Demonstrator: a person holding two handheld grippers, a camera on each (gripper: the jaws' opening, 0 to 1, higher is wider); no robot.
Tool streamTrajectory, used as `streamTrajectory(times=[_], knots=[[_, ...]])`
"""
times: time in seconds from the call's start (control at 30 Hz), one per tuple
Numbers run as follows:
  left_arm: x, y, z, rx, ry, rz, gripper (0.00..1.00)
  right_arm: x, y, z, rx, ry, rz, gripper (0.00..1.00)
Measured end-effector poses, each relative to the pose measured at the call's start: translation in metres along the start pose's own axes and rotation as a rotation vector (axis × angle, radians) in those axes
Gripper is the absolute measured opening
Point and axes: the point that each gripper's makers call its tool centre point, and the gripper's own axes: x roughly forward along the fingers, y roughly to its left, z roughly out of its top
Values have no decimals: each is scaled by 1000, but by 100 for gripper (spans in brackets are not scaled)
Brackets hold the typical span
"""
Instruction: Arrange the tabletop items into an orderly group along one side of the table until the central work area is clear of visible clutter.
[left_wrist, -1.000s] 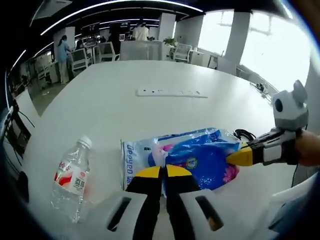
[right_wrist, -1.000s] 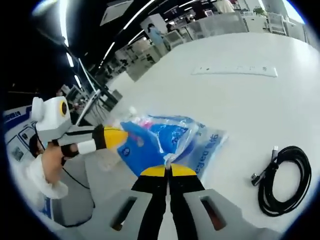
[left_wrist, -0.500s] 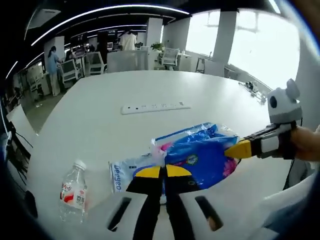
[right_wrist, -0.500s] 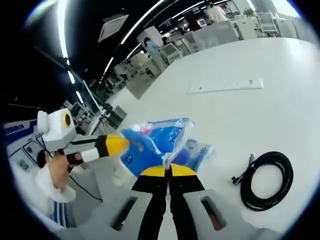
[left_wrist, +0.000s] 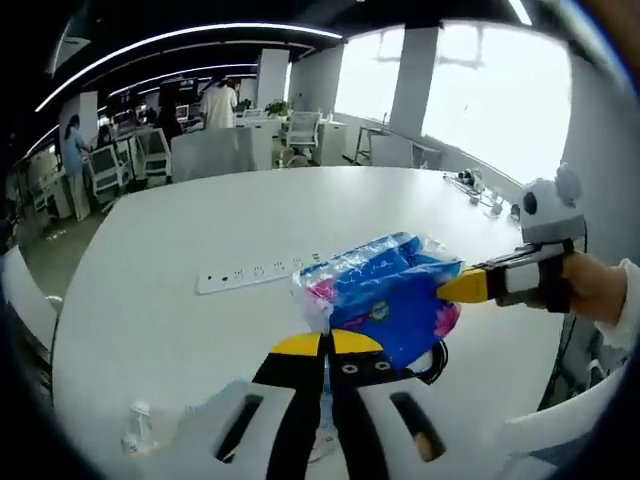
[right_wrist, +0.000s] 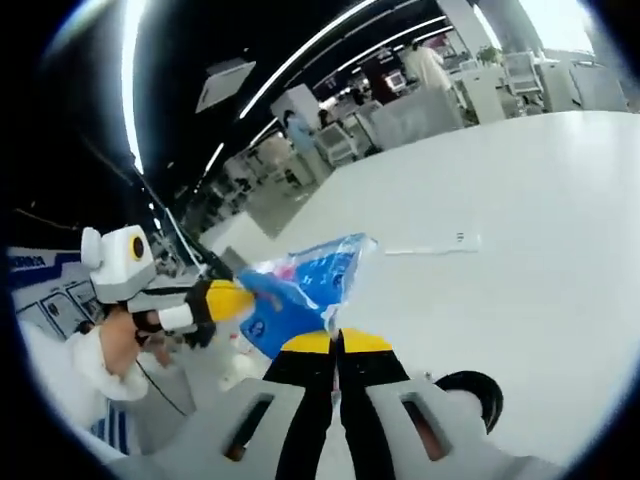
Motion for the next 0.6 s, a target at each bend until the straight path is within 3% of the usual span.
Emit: streamTrajectory(times=[0.13,0.33,0.47,0.6], knots=[[11,-12,32,56,-13,-38,0,-14,-12,31,-2,-34,-11,0],[24,-18,65,64,-41,-46,0,-23,-22,57,-19,-64,-28,0],[35,-21,73,54,-42,-59,0,-26,-33,65,3,-84,-32,0],[48,-26,69,67,-25,-68,0,-25,-45,62,9,-76,-40,0]])
